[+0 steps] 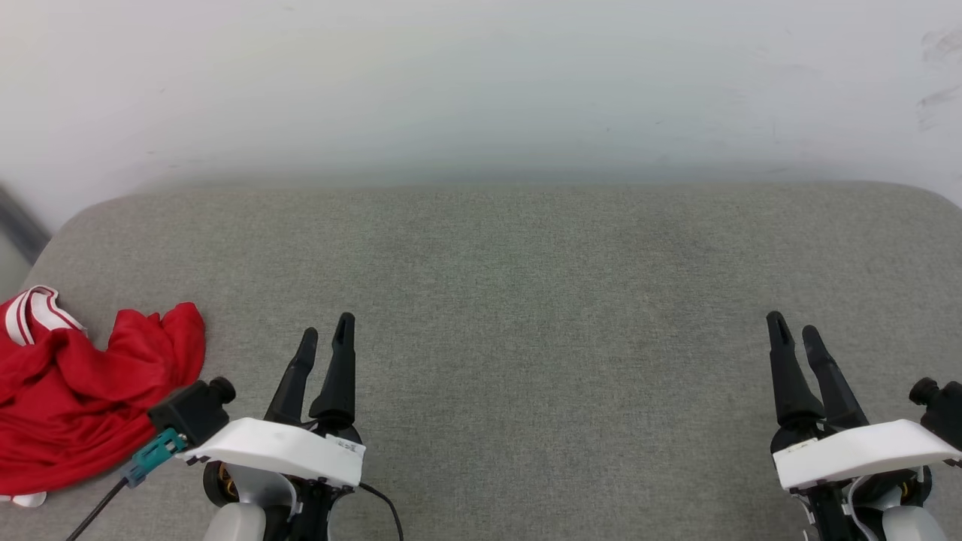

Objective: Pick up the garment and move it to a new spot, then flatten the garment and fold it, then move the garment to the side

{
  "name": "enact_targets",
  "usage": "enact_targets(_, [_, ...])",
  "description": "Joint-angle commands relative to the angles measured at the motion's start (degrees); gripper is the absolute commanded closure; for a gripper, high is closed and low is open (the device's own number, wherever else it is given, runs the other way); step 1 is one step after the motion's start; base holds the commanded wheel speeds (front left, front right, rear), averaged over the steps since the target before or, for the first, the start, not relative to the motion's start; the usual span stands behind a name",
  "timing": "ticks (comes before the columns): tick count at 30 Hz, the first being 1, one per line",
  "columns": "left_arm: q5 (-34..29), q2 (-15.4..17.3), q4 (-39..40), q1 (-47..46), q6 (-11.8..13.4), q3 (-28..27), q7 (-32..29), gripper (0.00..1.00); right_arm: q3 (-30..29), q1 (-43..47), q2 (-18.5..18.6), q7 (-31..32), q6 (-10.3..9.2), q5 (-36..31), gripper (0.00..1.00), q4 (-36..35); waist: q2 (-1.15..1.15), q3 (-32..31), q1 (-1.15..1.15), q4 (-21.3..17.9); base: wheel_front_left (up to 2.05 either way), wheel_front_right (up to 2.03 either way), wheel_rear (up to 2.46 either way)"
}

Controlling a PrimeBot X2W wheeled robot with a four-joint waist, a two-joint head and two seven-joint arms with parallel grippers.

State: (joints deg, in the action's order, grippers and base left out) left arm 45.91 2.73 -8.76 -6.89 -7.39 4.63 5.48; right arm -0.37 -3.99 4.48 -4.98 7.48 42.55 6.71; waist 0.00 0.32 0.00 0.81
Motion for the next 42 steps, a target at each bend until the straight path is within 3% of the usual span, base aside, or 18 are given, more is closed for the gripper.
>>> enact_targets(1, [-2.93, 0.14, 0.32, -1.33, 0.09, 0.38, 0.62, 0.00, 0.15, -0.29, 0.35, -0.17, 0.02, -2.65, 0.00, -0.57, 0.00, 0.00, 0.00, 0.02, 0.00, 0.00, 0.00])
enact_targets(14, [-16.80, 1.57, -1.56, -1.76, 3.18, 2.22, 2.77, 0.00, 0.31, 0.26, 0.07, 0.56, 0.01, -15.44, 0.00, -1.95, 0.00, -0.12, 0.00, 0.33, 0.00, 0.00, 0.00])
enact_targets(33, [-27.19, 2.72, -3.55, -2.55, 4.71, 4.49, 5.45, 0.00, -0.17, 1.45, -1.07, 0.78, 0.01, -27.64, 0.00, -3.70, 0.00, -0.06, 0.00, 0.75, 0.00, 0.00, 0.00])
enact_targets(42, [-30.01, 2.41, -4.22, -2.66, 4.32, 4.49, 6.58, 0.00, -0.08, 1.84, -1.35, 0.37, 0.01, -31.61, 0.00, -4.14, 0.00, -0.05, 0.00, 0.89, 0.00, 0.00, 0.00])
